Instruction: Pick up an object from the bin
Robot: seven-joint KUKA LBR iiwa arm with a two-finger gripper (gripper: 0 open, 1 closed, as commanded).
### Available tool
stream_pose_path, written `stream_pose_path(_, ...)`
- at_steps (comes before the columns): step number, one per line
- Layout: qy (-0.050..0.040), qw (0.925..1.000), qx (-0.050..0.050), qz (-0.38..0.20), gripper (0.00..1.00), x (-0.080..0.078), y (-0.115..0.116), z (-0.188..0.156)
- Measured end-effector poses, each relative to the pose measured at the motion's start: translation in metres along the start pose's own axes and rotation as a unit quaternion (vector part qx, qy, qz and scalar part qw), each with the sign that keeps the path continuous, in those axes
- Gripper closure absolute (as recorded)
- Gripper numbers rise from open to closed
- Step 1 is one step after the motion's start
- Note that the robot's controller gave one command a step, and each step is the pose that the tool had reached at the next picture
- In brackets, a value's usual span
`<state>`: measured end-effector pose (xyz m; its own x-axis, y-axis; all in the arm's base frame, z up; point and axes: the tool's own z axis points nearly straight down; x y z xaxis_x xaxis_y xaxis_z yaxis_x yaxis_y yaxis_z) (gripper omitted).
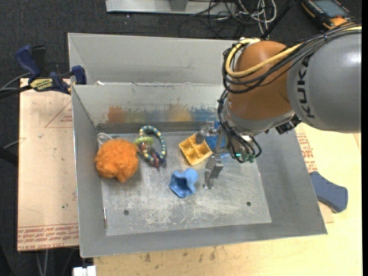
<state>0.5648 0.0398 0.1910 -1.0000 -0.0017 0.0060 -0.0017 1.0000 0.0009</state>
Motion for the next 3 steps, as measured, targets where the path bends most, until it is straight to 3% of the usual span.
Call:
stream_pose_path(1, -0.0034, 1.0000, 0.000, 0.000, 0.00, -0.002, 0.000, -0.004)
stream_pose_path(2, -0.0055, 0.9936, 0.000, -0.113, 1.00, -0.002, 0.024, 0.119)
stream_pose_path(3, -0.0055, 0.9936, 0.000, -0.113, 1.00, -0.002, 0.024, 0.119)
